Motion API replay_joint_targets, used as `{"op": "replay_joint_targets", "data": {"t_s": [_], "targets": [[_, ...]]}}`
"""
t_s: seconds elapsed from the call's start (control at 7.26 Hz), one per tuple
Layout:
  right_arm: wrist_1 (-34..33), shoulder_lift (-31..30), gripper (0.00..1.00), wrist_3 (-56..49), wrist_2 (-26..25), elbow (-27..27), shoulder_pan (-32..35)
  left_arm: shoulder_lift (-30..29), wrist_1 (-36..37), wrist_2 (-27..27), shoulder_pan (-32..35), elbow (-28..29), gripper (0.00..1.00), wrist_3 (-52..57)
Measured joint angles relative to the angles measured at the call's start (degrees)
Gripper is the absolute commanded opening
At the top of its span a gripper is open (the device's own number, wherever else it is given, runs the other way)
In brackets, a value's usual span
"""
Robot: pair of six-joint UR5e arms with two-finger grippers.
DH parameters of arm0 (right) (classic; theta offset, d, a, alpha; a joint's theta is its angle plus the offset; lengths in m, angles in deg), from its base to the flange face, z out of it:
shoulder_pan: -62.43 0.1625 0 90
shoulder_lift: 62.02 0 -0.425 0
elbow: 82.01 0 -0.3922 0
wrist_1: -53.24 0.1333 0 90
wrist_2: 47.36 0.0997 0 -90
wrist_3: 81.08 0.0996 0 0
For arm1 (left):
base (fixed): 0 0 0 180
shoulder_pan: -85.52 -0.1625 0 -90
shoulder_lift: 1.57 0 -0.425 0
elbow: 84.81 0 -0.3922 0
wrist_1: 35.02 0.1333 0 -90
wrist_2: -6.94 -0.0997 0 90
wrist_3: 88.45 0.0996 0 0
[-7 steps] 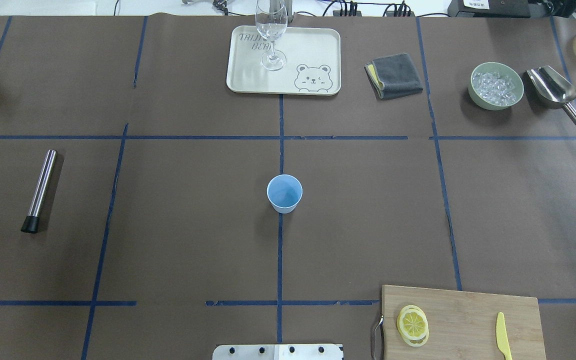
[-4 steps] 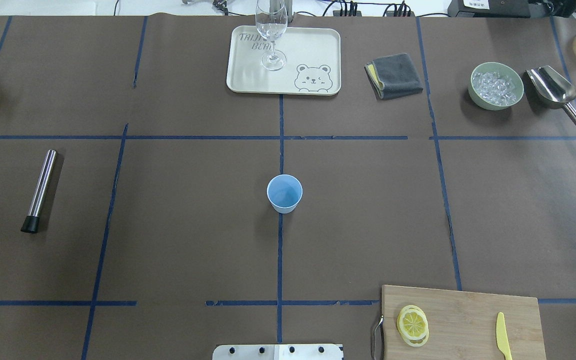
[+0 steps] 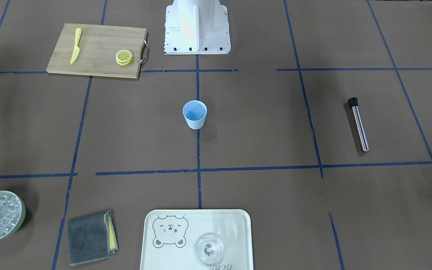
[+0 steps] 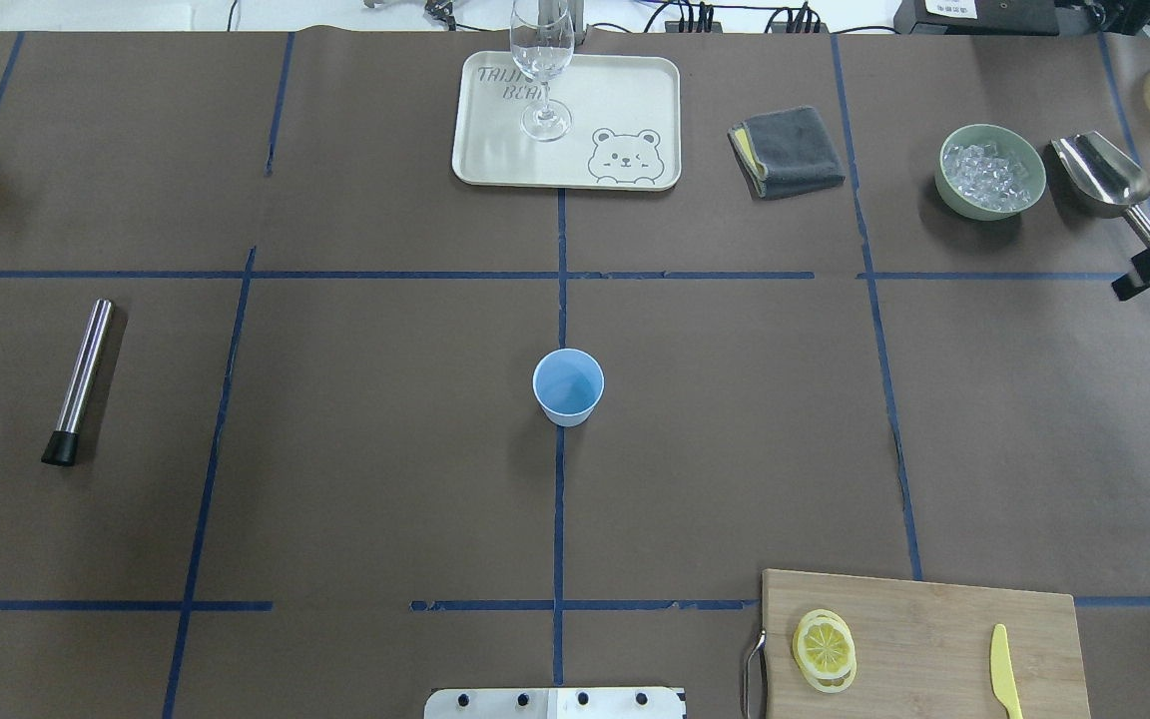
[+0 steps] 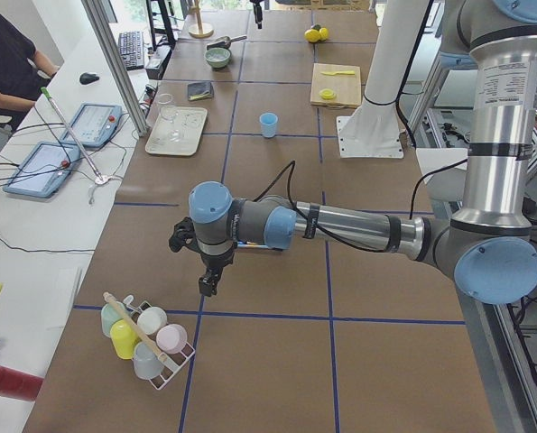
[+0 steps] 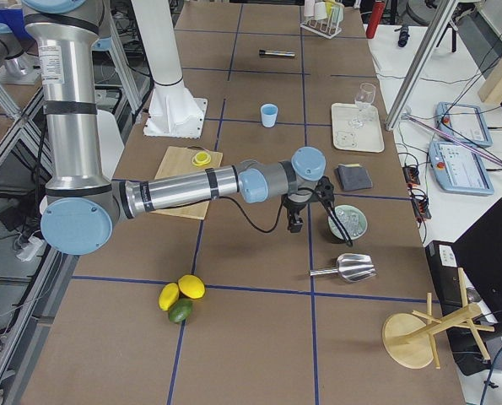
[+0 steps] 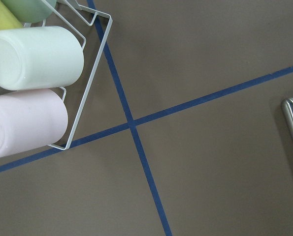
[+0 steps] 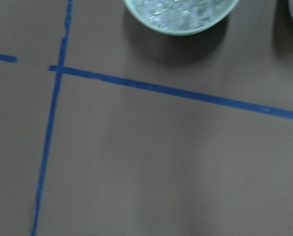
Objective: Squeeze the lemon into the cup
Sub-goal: 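Move the right gripper down over the lemon slices on the cutting board, then grasp a lemon slice from the stack with the right gripper and lift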
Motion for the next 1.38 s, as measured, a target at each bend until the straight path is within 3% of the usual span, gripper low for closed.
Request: {"op": "replay_joint_targets", "data": {"t_s": [0.28, 0.69, 1.1, 1.38], "targets": [[9.07, -3.79, 1.00, 23.56, -8.31, 9.97, -14.66, 0.05, -2.22, 0.10, -0.02, -0.34, 1.00, -0.03], [11.93, -10.34, 1.00, 53.39, -29.41, 24.74, -42.32, 0.06, -6.15, 5.22, -0.16, 0.31, 0.98, -1.60], [12.06, -13.06, 0.99, 69.97, -49.77, 28.49, -64.70, -0.05, -11.36, 6.30, -1.78, 1.99, 1.00, -7.55], [11.94, -12.50, 0.99, 75.04, -55.91, 27.50, -70.48, -0.29, -11.72, 5.99, -4.20, 2.18, 1.00, -9.48]]}}
